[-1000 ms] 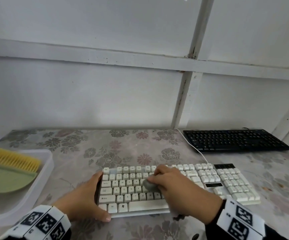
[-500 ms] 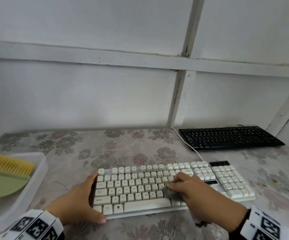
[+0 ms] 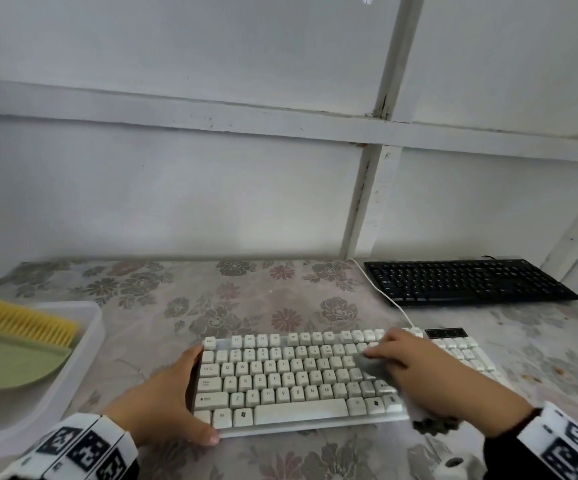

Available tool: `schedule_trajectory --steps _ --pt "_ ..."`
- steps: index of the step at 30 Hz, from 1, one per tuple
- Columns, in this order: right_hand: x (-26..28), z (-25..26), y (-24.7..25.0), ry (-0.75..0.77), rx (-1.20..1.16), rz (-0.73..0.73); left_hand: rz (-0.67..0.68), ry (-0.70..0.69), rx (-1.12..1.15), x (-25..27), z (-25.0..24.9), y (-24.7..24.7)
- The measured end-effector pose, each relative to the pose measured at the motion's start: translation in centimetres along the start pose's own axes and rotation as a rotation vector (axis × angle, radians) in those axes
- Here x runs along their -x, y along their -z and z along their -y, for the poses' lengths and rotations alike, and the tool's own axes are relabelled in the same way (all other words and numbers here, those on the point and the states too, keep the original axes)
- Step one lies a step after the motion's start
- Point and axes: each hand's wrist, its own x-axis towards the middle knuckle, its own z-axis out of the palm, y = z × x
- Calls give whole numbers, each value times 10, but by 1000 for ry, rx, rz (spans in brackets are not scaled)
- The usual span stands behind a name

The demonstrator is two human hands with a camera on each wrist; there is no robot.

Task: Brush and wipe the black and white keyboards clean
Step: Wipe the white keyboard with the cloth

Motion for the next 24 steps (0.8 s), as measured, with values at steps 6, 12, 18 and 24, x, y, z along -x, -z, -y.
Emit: schedule_trajectory --steps 6,12,18,24 --pt "-22 66 -37 294 117 74 10 11 46 1 -1 1" --pt "-19 34 -40 211 182 21 10 -8 57 1 -5 1" --pt "0 -8 -24 48 65 4 7 -16 44 1 -1 -1" --pt "-6 -2 -14 -19 96 48 -6 -18 21 0 0 -1"
